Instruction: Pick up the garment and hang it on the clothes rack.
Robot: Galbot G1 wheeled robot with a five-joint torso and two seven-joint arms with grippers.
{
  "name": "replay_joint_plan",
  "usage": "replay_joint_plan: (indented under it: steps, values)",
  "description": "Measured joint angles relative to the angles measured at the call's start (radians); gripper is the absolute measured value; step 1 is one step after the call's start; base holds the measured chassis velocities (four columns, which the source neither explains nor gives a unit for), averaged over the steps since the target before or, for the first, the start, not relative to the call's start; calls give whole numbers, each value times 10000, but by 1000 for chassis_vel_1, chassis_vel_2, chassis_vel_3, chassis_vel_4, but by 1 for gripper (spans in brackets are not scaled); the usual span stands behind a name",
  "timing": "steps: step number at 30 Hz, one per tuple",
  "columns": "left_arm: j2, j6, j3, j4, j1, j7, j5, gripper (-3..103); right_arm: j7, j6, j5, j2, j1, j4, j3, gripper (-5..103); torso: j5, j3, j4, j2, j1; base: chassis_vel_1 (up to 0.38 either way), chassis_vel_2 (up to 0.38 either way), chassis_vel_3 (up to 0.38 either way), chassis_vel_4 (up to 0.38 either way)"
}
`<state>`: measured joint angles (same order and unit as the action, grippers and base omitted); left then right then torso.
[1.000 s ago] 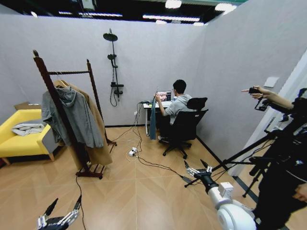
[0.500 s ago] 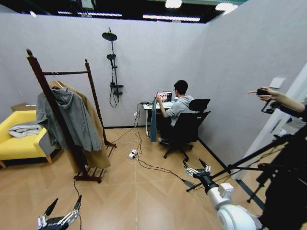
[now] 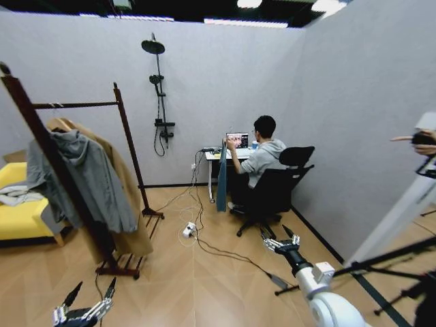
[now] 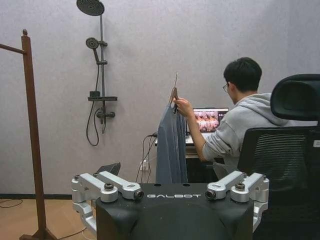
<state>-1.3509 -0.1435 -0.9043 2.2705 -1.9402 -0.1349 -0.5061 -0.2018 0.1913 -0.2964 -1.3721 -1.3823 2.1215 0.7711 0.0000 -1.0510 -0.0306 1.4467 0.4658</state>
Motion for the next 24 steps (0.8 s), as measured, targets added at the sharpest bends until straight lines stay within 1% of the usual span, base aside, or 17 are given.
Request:
replay_joint_plan:
  steps: [2, 5, 6, 9, 10, 13, 17, 20, 23, 24]
  values:
    - [0, -1, 0, 0, 0, 0, 0, 100, 0, -3, 0, 3, -3, 14, -11, 100, 3, 2, 1, 2, -5, -371, 369, 382, -363]
    - [0, -1, 0, 0, 0, -3, 0, 100, 0, -5, 1, 12, -17, 47, -38, 100, -5, 0, 1, -1, 1, -368, 341, 351, -359]
    - [-1, -1, 0, 0, 0, -3, 0, 100, -2, -5, 2, 24, -27, 69, -40, 100, 2, 1, 0, 1, -4, -376, 363, 370, -375]
    - [-1, -1, 0, 0, 0, -3, 0, 100, -5, -4, 2, 38, -32, 71, -43, 100, 6, 2, 2, 2, -5, -376, 351, 364, -375]
    - [0, 0, 0, -1, 0, 0, 0, 100, -14, -4, 4, 47, -30, 72, -49, 100, -5, -1, 1, -1, 0, -354, 345, 368, -326]
    - [-1, -1, -1, 0, 0, 0, 0, 100, -54, 5, 17, 69, 18, 64, -54, 100, 5, 2, 2, 2, -7, -348, 363, 354, -347]
    - [0, -1, 0, 0, 0, -1, 0, 100, -81, 33, 49, 94, 83, 54, -63, 100, -2, 2, 1, 2, -5, -339, 348, 349, -351]
    - [0, -1, 0, 0, 0, 0, 0, 100, -94, 80, 101, 133, 165, 54, -70, 100, 6, 1, 2, 3, -5, -349, 369, 345, -345]
    - [0, 0, 0, 0, 0, 0, 0, 100, -97, 134, 158, 143, 228, 63, -75, 100, -7, 2, -1, 2, -4, -366, 338, 364, -359]
    - [0, 0, 0, 0, 0, 0, 0, 100, -98, 143, 170, 147, 242, 67, -78, 100, 0, 3, 0, 4, -9, -375, 350, 332, -361]
